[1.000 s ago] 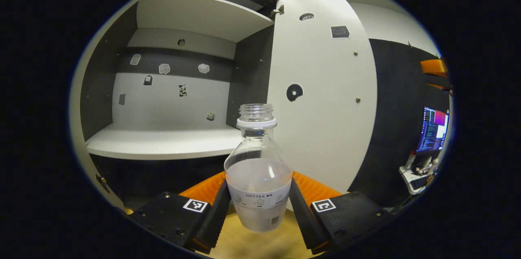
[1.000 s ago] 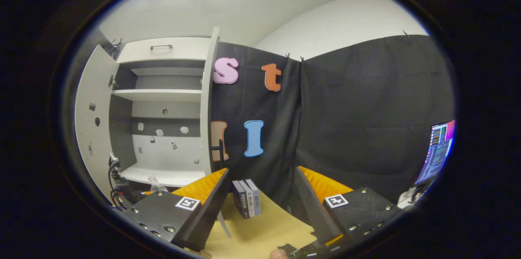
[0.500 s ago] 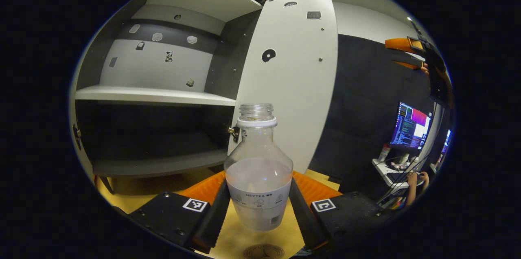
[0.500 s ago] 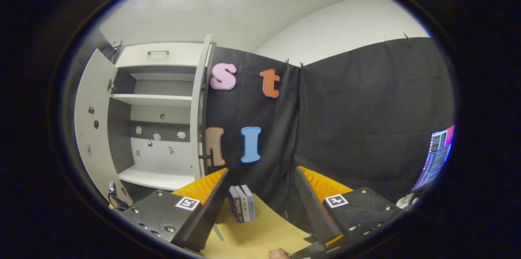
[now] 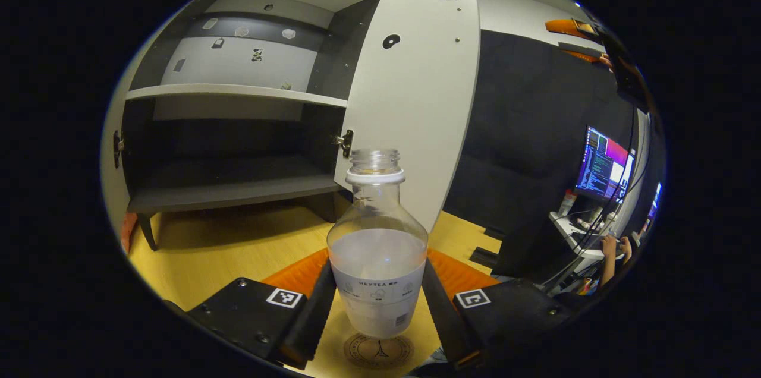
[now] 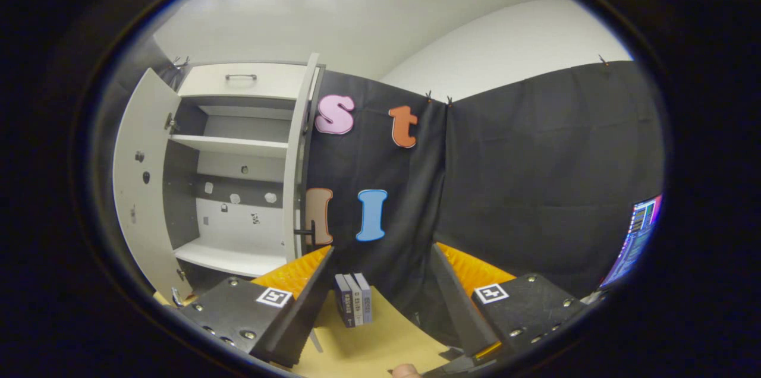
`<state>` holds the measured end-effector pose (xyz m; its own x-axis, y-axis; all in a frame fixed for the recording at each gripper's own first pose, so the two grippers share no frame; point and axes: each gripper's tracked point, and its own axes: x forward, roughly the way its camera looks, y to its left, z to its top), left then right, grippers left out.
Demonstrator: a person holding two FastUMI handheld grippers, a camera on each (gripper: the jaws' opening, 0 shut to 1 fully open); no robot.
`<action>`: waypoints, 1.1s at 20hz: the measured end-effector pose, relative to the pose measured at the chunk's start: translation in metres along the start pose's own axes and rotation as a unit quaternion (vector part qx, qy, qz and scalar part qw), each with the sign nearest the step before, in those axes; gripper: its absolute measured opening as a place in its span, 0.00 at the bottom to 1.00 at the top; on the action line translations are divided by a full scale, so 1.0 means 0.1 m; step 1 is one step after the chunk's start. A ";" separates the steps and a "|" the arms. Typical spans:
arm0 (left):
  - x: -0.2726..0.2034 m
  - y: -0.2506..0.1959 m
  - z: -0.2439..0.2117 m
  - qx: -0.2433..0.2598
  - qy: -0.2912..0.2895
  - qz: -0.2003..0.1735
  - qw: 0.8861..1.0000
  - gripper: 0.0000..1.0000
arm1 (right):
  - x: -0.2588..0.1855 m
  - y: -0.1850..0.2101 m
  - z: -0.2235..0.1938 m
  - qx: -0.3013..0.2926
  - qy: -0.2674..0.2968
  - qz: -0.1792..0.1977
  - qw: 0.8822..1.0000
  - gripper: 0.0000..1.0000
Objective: Grasp the bottle in the cabinet with the left hand and place it on the coaster, then close the right door with the right hand and the left door with the left hand.
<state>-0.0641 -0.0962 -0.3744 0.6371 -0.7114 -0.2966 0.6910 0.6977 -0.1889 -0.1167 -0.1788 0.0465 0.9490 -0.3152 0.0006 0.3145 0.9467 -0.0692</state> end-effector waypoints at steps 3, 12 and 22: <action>-0.04 -0.03 -0.23 -0.001 0.016 0.008 1.000 0.78 | 0.02 -0.02 0.01 0.001 -0.002 0.003 1.000 0.96; -0.06 0.05 -0.72 -0.024 0.046 0.032 0.998 0.79 | 0.04 0.04 -0.07 -0.015 0.005 0.016 1.000 0.96; -0.02 -0.03 -0.81 0.001 0.064 0.044 0.997 0.81 | 0.15 0.12 -0.17 -0.036 0.009 0.028 0.999 0.96</action>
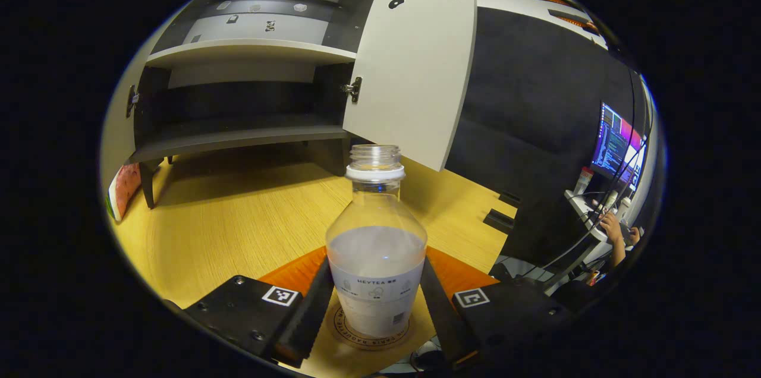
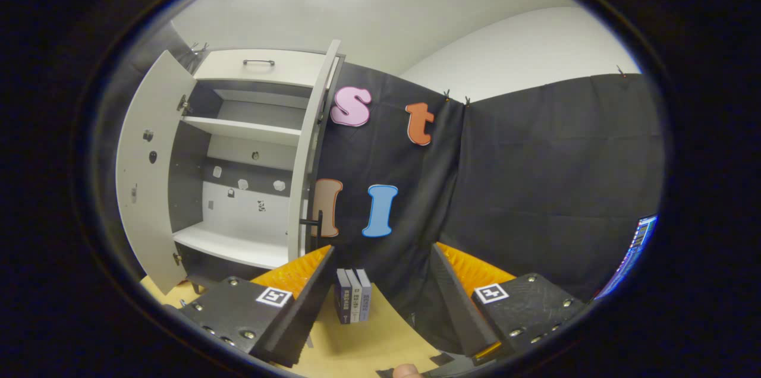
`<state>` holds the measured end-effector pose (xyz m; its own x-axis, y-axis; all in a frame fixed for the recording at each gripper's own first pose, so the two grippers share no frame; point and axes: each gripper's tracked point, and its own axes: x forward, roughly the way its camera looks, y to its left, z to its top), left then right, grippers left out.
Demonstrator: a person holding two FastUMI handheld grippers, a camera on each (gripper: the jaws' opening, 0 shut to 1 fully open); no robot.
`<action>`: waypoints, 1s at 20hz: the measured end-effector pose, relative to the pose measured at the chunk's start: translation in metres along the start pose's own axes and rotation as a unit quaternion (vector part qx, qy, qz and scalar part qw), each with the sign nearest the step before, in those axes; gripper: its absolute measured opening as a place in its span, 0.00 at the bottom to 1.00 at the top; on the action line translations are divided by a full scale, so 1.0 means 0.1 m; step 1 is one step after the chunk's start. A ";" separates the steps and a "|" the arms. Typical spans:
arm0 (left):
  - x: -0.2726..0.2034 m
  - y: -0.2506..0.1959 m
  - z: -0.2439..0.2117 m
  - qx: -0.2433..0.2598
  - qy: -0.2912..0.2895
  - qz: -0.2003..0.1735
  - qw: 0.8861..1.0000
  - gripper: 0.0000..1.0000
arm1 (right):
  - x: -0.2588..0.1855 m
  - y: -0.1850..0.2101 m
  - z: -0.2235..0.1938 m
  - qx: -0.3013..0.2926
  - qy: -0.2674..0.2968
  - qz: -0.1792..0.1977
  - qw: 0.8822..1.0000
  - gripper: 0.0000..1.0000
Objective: Grasp the bottle in the cabinet with the left hand and place it on the coaster, then close the right door with the right hand and the left door with the left hand.
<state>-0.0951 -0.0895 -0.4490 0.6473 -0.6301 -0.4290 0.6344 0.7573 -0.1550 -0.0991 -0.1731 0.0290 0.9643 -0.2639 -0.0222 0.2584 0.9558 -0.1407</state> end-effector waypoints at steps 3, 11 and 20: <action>-0.02 -0.08 0.03 0.003 0.003 -0.001 1.000 0.81 | 0.03 0.00 -0.06 -0.001 0.005 0.001 1.000 0.96; -0.08 -0.19 0.13 0.013 0.012 -0.001 1.000 0.82 | 0.06 -0.03 -0.14 0.010 0.011 0.002 1.000 0.96; -0.16 -0.25 0.32 0.010 0.003 0.001 1.000 0.83 | 0.09 -0.07 -0.22 0.023 0.013 0.004 1.000 0.96</action>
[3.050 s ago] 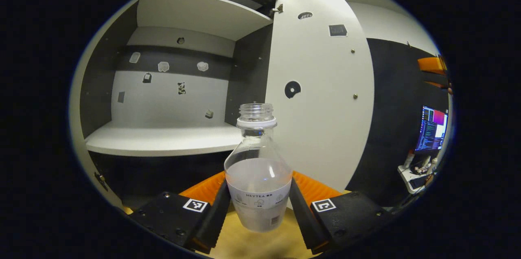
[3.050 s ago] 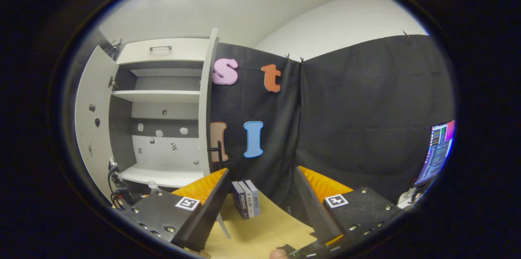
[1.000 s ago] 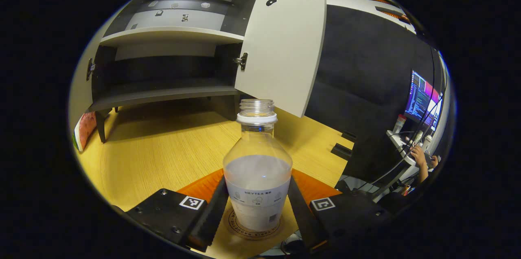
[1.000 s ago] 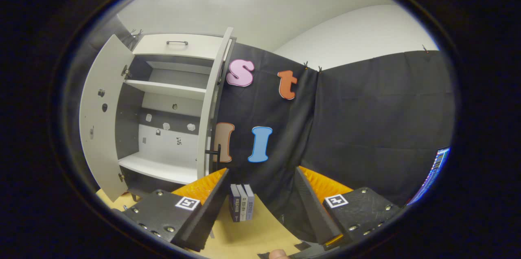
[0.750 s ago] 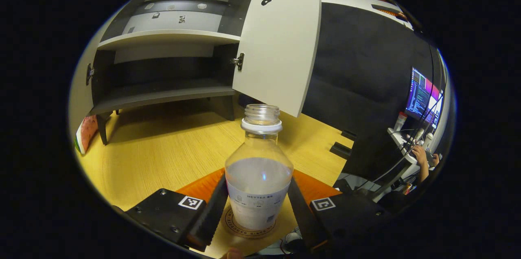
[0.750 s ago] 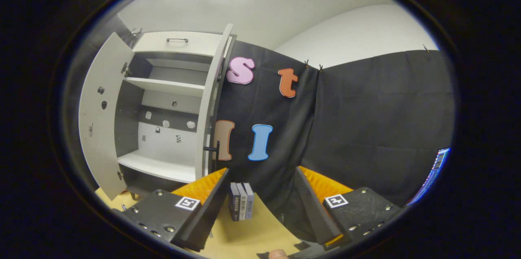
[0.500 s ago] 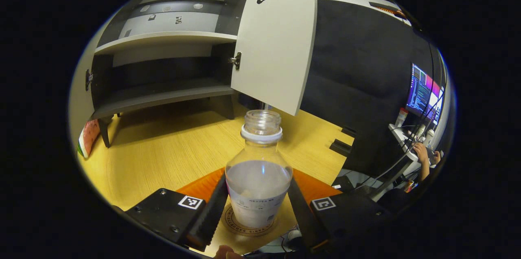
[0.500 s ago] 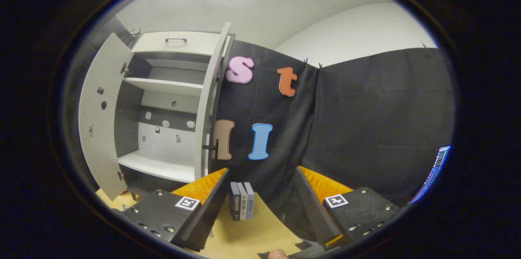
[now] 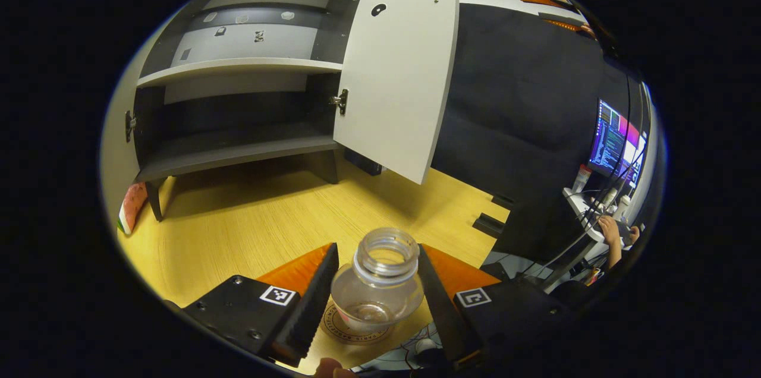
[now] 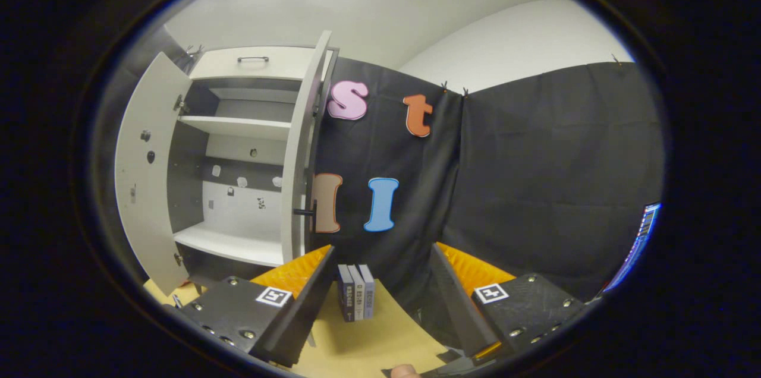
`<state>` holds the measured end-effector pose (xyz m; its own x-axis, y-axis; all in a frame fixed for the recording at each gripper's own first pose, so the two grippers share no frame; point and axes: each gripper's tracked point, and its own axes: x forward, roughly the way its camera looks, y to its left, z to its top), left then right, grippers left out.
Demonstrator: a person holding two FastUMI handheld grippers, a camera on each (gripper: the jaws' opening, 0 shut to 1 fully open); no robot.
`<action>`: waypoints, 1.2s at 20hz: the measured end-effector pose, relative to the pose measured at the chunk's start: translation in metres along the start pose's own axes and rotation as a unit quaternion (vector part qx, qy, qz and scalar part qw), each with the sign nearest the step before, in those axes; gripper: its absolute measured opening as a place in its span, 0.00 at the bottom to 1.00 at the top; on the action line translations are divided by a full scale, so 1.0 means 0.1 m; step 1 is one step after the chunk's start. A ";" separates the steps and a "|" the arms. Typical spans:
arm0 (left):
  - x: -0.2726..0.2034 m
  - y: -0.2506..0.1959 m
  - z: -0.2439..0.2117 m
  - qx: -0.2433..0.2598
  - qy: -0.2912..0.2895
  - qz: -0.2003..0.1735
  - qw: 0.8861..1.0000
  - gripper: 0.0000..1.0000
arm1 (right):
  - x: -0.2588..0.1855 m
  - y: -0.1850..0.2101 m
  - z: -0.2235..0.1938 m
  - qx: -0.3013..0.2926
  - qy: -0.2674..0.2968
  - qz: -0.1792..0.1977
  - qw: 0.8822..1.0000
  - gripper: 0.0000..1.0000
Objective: Grasp the bottle in the cabinet with the left hand and place it on the coaster, then close the right door with the right hand and the left door with the left hand.
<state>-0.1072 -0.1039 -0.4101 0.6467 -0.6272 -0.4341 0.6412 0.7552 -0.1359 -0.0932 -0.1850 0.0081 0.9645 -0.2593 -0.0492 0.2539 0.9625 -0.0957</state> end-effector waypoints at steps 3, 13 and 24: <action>-0.02 -0.01 0.12 -0.005 -0.009 0.000 1.000 0.83 | 0.03 0.00 -0.05 0.007 0.005 0.001 1.000 0.96; -0.07 -0.09 0.72 -0.003 -0.055 0.001 0.998 0.83 | 0.10 -0.05 -0.20 0.024 0.017 0.006 1.000 0.96; -0.38 0.23 1.54 -0.014 -0.130 0.067 0.989 0.83 | 0.26 0.11 -0.35 0.019 0.025 0.041 0.999 0.94</action>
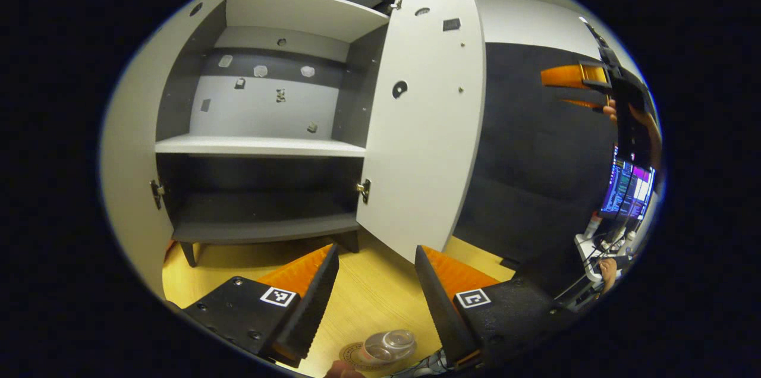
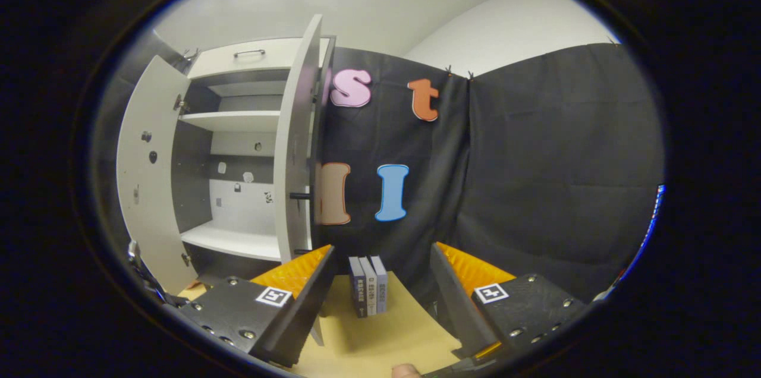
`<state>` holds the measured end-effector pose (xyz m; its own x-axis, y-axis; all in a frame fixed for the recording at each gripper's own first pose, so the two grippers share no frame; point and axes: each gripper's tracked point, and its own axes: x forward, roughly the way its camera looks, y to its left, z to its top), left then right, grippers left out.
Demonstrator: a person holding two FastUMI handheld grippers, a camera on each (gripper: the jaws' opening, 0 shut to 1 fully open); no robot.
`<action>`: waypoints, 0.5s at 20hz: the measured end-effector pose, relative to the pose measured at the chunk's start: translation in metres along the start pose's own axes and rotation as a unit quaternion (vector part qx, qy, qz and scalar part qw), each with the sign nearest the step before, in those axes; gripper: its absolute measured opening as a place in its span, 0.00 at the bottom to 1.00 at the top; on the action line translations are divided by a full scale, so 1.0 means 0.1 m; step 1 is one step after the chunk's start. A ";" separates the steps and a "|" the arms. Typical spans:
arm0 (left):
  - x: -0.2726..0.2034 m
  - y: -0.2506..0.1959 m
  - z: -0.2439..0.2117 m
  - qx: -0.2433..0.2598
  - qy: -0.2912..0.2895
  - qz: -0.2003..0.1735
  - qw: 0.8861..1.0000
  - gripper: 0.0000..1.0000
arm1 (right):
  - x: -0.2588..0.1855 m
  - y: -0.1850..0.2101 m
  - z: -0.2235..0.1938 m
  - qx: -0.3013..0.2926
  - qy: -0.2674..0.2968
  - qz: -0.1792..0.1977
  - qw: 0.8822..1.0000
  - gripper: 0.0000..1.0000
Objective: Grasp the bottle in the cabinet with the left hand and place it on the coaster, then close the right door with the right hand and the left door with the left hand.
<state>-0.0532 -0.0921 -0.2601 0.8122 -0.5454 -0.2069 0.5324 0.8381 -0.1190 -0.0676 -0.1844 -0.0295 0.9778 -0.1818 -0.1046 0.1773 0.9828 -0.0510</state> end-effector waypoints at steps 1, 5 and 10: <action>-0.02 0.06 0.11 -0.001 -0.011 0.012 1.000 0.83 | 0.03 0.05 0.00 -0.002 0.000 0.006 1.000 0.96; -0.16 0.29 0.46 -0.001 -0.045 0.061 0.997 0.83 | 0.18 0.24 -0.06 -0.005 0.005 0.030 1.000 0.96; -0.40 0.55 0.65 -0.001 -0.061 0.114 0.992 0.83 | 0.39 0.44 -0.06 0.004 0.006 0.057 0.998 0.96</action>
<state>-0.0413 -0.0253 -0.1952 0.9343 -0.3390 -0.1105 0.3309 0.9398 -0.0853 -0.0224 -0.1483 -0.0414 0.9902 -0.0698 -0.1214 0.0665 0.9973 -0.0310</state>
